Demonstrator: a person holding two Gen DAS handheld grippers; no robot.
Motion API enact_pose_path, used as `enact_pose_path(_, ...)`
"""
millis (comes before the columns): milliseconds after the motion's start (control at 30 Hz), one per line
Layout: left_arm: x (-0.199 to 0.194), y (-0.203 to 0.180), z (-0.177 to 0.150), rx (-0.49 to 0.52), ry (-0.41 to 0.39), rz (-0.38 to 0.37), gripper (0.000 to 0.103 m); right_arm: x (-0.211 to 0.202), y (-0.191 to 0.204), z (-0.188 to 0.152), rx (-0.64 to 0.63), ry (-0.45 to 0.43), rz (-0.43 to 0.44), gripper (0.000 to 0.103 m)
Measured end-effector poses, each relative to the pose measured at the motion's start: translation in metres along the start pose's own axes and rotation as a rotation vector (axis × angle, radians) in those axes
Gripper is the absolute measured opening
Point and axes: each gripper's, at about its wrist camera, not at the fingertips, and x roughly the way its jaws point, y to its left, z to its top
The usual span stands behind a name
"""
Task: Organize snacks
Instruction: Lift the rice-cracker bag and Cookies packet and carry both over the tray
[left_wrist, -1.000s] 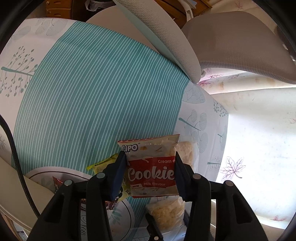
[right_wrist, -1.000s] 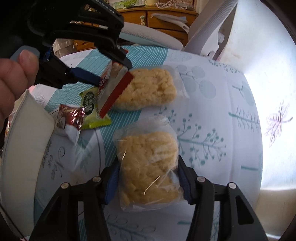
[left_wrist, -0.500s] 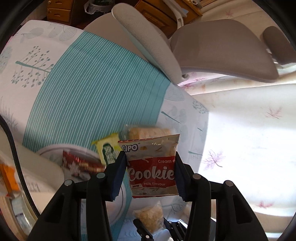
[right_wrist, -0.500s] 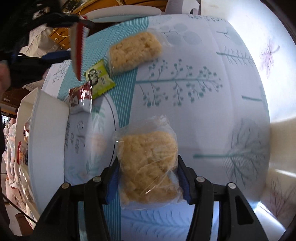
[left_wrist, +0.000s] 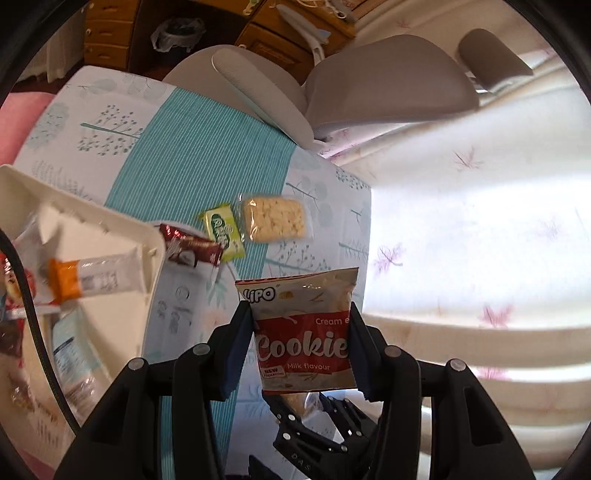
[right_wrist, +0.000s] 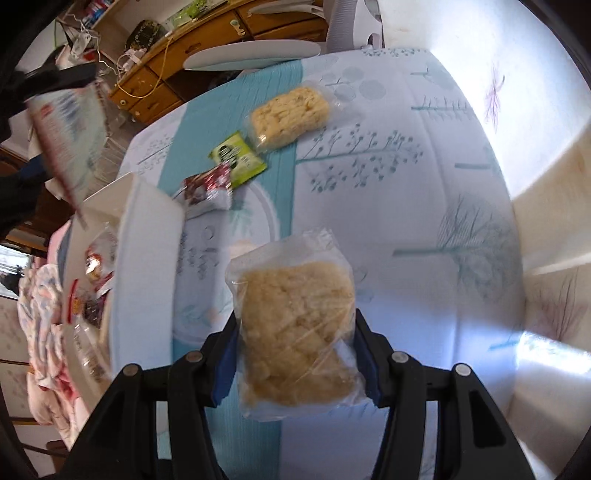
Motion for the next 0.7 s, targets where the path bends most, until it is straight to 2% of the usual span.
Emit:
enact_pose_path(200,-0.041,0.002,-0.045,0.002,-0.037,0.011,0.047,-0.008,0.029,-0.024,-0.086,0.023,0.036,0.055)
enact_pose_path(367,-0.062,0.013,-0.082,-0.010,-0.055,0.049,0.047,-0.013,0.046,-0.044,-0.126,0.029,0.076,0.055)
enact_pose_path(467,-0.080,0.026,-0.103,-0.026,-0.072,0.079,0.047,-0.019,0.052,-0.055,-0.139,0.044,0.105,0.055)
enact_pose_path(700,-0.107,0.055,-0.129,-0.021,-0.115,0.175,0.047,-0.029,0.077,-0.071,-0.198,0.052,0.138,0.055)
